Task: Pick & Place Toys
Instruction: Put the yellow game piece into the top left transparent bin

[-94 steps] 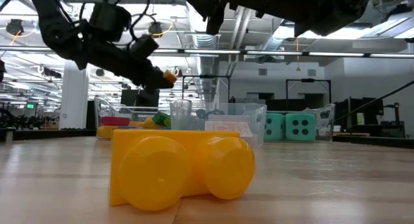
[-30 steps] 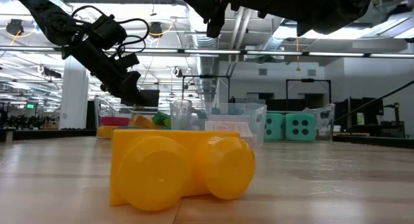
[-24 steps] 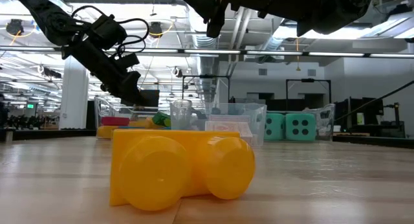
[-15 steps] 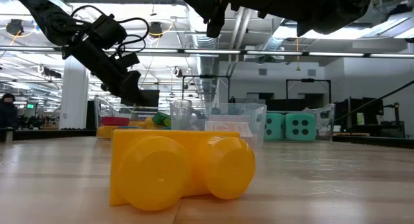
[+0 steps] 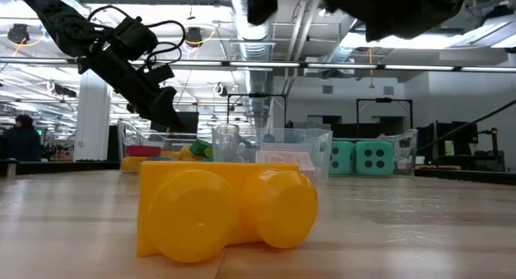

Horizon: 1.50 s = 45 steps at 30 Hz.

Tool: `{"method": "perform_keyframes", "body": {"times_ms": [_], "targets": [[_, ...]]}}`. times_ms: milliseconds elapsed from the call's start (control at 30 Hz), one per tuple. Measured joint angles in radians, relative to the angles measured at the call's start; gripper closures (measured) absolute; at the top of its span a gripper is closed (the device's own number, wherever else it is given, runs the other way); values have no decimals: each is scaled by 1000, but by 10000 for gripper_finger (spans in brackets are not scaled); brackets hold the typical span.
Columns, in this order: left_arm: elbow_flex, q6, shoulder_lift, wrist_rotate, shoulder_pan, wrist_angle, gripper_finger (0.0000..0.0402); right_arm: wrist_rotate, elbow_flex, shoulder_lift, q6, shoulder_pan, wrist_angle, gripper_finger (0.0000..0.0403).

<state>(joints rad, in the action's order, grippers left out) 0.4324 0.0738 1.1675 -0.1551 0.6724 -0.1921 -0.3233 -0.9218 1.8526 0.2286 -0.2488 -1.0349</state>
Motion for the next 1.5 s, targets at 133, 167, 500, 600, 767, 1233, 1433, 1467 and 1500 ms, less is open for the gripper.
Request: {"method": "perform_keyframes", "body": {"times_ms": [133, 167, 500, 600, 767, 1233, 1433, 1467, 1500], "targets": [[0, 0, 0, 0, 0, -7, 202, 7, -53, 0, -117, -40, 45, 137], [0, 0, 0, 0, 0, -7, 203, 16, -70, 0, -144, -50, 83, 137], [0, 1, -21, 37, -26, -32, 204, 196, -271, 0, -308, -119, 576, 137], [0, -3, -71, 125, -54, -70, 206, 195, -307, 0, -316, -126, 651, 137], [0, -4, -185, 253, -142, -90, 205, 195, -323, 0, -325, -116, 748, 137], [-3, 89, -354, 295, -424, -142, 193, 195, -323, 0, -177, -131, 795, 137], [-3, 112, -363, 295, -518, -245, 176, 214, -323, 0, -139, -224, 756, 137], [-3, 112, -363, 295, -530, -267, 172, 221, -323, 0, -148, -241, 741, 137], [-3, 113, -363, 295, -540, -287, 169, 224, -323, 0, -160, -257, 729, 137]]}}
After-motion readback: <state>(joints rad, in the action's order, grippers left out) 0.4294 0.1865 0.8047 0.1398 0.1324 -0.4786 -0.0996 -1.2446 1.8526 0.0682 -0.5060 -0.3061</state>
